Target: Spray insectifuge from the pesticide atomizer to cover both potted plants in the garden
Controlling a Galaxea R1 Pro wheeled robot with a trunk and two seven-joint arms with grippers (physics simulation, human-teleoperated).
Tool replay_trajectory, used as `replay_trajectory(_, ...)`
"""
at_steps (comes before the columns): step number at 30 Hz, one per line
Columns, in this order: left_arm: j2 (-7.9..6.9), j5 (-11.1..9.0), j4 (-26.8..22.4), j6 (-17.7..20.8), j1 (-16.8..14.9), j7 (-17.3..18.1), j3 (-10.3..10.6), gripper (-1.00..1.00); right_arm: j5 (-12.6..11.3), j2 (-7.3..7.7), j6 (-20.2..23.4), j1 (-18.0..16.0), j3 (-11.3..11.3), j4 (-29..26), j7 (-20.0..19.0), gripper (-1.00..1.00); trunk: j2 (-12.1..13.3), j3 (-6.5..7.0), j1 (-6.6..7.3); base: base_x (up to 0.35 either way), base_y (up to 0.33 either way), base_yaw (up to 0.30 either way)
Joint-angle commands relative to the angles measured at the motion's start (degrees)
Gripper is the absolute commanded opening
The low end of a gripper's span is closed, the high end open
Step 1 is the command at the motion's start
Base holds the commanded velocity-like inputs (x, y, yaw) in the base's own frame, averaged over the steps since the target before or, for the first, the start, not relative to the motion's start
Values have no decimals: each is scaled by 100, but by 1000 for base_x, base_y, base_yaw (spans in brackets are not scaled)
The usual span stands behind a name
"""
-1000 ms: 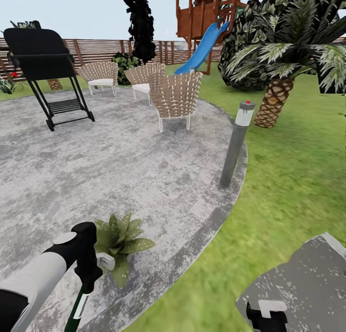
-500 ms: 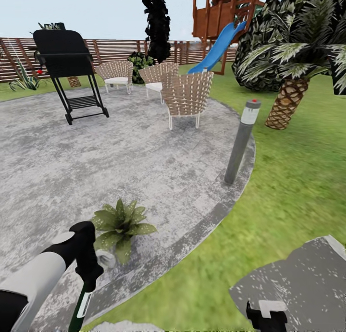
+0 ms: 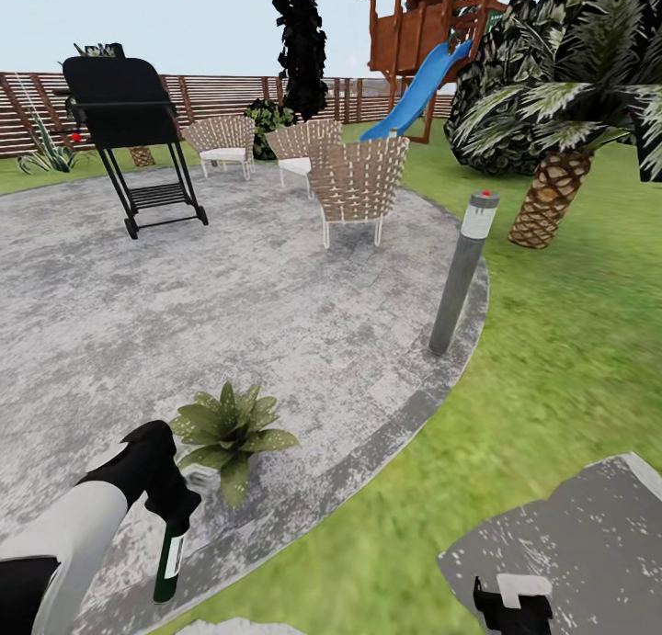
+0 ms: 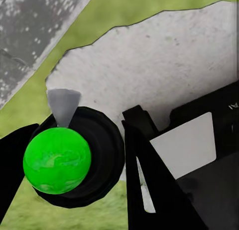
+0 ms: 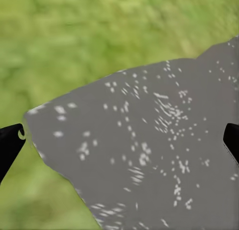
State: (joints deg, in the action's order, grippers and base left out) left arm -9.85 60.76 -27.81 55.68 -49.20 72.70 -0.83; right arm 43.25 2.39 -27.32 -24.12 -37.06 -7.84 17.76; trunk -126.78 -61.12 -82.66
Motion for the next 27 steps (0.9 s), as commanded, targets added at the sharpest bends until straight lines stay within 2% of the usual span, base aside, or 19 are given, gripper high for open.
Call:
replay_trajectory(1, 5, 47, 6, 48, 2, 52, -11, -100, 60, -1, -19, -5, -38, 11, 26, 100, -2, -5, -2, 256, -131, 0)
replay_trajectory(7, -1, 49, 17, 48, 35, 52, -13, -100, 60, -31, -19, -5, -36, 11, 26, 100, -2, -5, -2, 208, -172, 58)
replay_trajectory(22, -6, 46, 13, 48, 93, 52, -13, -100, 60, -37, -19, -5, -38, 11, 26, 100, -2, -5, -2, 9, -11, 267)
replay_trajectory(27, 1, 41, 6, 48, 95, 52, -13, -100, 60, -37, -19, -5, -38, 11, 26, 100, -2, -5, -2, 0, -160, 61)
